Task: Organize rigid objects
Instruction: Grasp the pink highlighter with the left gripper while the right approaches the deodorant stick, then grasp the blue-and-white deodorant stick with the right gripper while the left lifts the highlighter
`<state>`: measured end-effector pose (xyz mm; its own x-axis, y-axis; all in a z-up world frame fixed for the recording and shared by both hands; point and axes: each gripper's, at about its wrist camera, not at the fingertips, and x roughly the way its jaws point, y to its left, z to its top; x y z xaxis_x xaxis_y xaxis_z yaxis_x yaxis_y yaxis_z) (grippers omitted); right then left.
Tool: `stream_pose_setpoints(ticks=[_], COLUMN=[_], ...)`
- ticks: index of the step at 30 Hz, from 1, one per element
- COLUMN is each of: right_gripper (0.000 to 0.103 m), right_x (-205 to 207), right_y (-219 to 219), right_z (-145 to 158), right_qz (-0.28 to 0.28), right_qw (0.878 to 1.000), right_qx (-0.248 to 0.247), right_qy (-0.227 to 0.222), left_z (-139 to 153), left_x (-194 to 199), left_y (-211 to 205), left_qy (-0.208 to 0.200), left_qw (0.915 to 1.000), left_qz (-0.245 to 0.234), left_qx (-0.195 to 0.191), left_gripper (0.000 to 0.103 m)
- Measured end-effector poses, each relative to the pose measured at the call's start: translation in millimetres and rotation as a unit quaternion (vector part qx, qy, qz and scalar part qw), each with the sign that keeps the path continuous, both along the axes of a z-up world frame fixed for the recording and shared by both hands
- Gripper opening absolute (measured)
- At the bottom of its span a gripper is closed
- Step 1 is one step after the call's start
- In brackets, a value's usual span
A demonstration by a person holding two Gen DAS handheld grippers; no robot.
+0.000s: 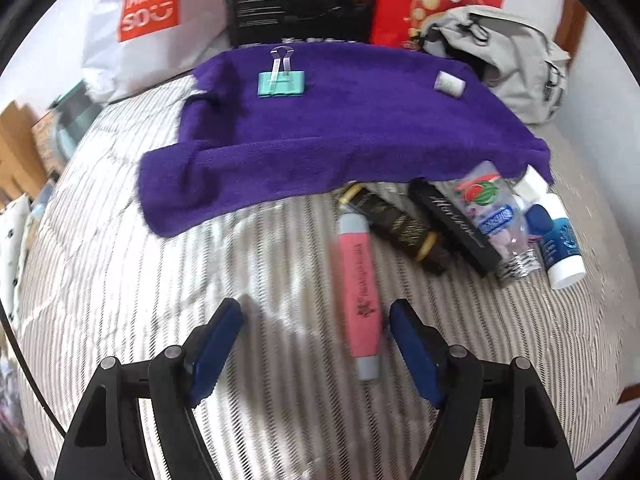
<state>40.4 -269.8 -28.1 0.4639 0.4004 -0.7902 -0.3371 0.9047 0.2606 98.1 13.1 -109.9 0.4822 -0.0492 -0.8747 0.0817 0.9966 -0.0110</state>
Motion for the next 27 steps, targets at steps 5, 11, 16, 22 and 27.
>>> stream_pose_setpoints(ticks=[5, 11, 16, 22, 27], right_gripper=[0.072, 0.072, 0.072, 0.052, 0.036], right_x=[11, 34, 60, 74, 61], right_y=[-3, 8, 24, 32, 17], right_z=[-11, -26, -48, -76, -74], right_qz=[-0.033, -0.055, -0.064, -0.056, -0.056], right_qw=[0.999, 0.998, 0.997, 0.996, 0.992], right_qx=[0.000, -0.006, -0.037, -0.055, -0.103], right_qy=[0.012, 0.017, 0.030, 0.045, 0.040], left_z=[0, 3, 3, 3, 4], left_x=[4, 3, 3, 2, 2], left_y=[-18, -25, -22, -21, -16], left_qy=[-0.016, -0.021, -0.020, -0.019, -0.020], left_qw=[0.9995, 0.9988, 0.9988, 0.9986, 0.9983], left_qz=[-0.023, -0.039, -0.043, -0.050, -0.053], left_qx=[0.015, 0.018, 0.008, 0.003, -0.013], left_gripper=[0.049, 0.016, 0.016, 0.016, 0.016])
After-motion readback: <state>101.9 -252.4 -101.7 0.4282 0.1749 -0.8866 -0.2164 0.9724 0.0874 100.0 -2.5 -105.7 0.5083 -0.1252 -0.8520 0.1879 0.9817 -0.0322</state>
